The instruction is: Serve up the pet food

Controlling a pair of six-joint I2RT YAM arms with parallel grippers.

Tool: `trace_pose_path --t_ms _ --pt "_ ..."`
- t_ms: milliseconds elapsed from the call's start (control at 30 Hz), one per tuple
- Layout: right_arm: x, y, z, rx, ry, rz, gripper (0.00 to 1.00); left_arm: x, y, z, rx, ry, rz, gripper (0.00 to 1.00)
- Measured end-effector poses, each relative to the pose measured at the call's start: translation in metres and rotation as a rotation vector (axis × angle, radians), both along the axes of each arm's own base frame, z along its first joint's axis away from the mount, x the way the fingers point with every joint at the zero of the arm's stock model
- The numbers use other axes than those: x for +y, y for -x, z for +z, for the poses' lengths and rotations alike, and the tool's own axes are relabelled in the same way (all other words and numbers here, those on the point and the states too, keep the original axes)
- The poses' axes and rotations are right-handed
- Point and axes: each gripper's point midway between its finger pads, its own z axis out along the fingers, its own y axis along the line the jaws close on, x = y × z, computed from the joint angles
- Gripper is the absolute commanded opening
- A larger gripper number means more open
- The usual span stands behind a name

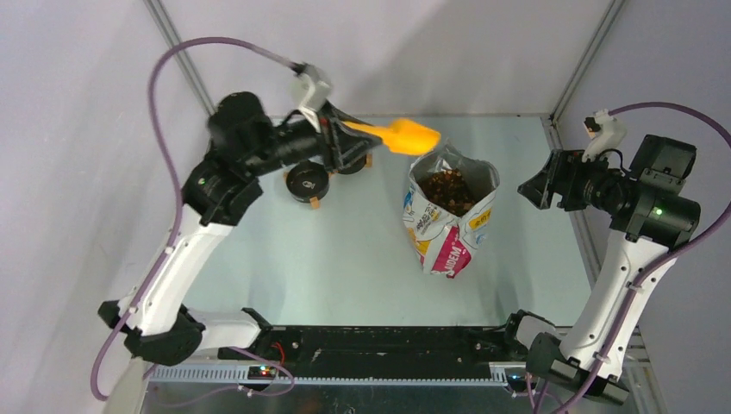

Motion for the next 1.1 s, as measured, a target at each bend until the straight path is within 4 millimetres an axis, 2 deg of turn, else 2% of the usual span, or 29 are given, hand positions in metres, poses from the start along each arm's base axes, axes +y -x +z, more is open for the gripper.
trace_pose_path --t_ms 100,400,600,867,1100 --pt "-0.002 0.004 0.004 0.016 -0.002 -0.003 0.79 -0.029 0.012 -0.026 0.021 -0.086 -0.08 0.0" --pt "0.012 0.047 -0.011 0.031 0.054 0.021 0.8 -0.112 -0.049 -0.14 0.183 -0.426 -0.065 0.0" --pt "0.016 0.062 -0.014 0.016 0.056 -0.005 0.8 -0.138 -0.077 -0.19 0.244 -0.593 0.016 0.0" --pt "0.011 0.053 -0.022 0.069 0.019 -0.012 0.8 -0.16 -0.074 -0.25 0.231 -0.787 0.055 0.0" --pt "0.013 0.049 -0.022 0.08 -0.014 -0.001 0.8 -0.168 -0.073 -0.263 0.249 -0.789 0.052 0.0"
